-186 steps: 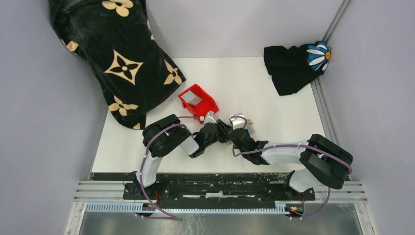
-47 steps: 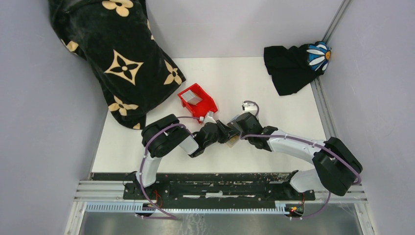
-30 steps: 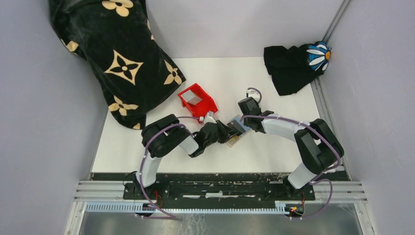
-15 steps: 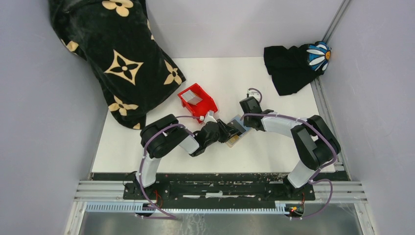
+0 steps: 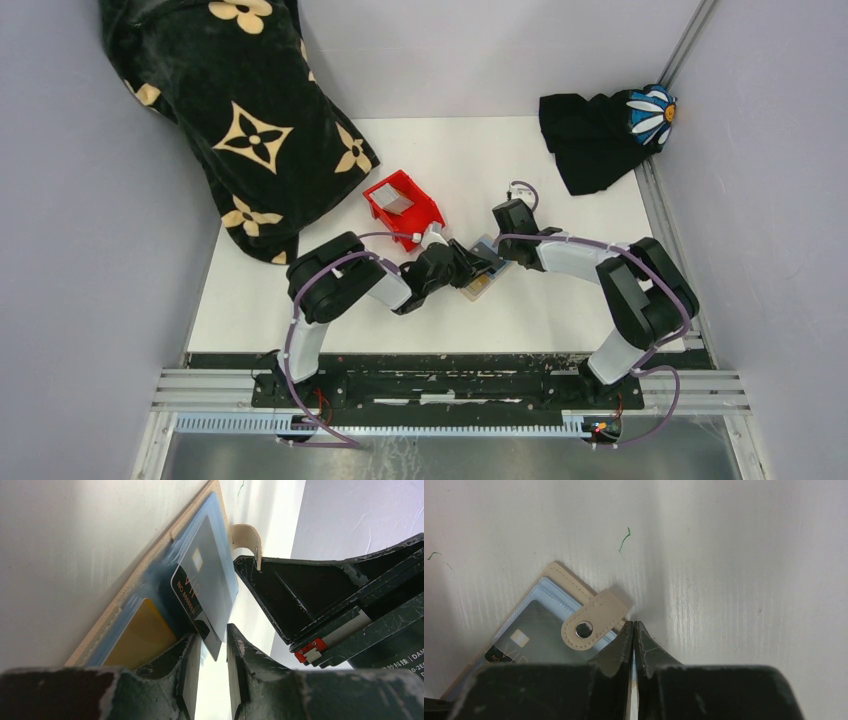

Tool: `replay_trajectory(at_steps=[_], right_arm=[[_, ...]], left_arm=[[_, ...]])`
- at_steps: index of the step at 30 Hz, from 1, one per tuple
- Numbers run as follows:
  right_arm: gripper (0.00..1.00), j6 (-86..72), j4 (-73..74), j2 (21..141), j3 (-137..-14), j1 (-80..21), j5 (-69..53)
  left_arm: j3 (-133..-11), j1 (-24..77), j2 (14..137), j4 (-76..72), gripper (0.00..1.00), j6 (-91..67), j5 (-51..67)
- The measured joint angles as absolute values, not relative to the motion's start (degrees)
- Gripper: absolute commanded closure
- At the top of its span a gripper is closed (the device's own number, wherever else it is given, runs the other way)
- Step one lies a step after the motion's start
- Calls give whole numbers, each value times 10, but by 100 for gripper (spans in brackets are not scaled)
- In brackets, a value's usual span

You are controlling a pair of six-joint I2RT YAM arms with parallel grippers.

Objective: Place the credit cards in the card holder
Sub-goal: Insert the credit card into the card holder.

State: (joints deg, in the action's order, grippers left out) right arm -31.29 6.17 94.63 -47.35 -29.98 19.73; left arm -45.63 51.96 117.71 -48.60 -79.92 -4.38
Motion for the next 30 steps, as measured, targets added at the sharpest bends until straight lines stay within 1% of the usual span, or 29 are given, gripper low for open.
replay_trajectory(at_steps=[16,30], right_arm=[[92,-319,57,934,-464,-307,190],[92,-318,78,925,-464,-317,171]], left_arm=[[-507,521,1192,-443,64,-799,-38],[-453,515,1154,-446,62,-777,-43]])
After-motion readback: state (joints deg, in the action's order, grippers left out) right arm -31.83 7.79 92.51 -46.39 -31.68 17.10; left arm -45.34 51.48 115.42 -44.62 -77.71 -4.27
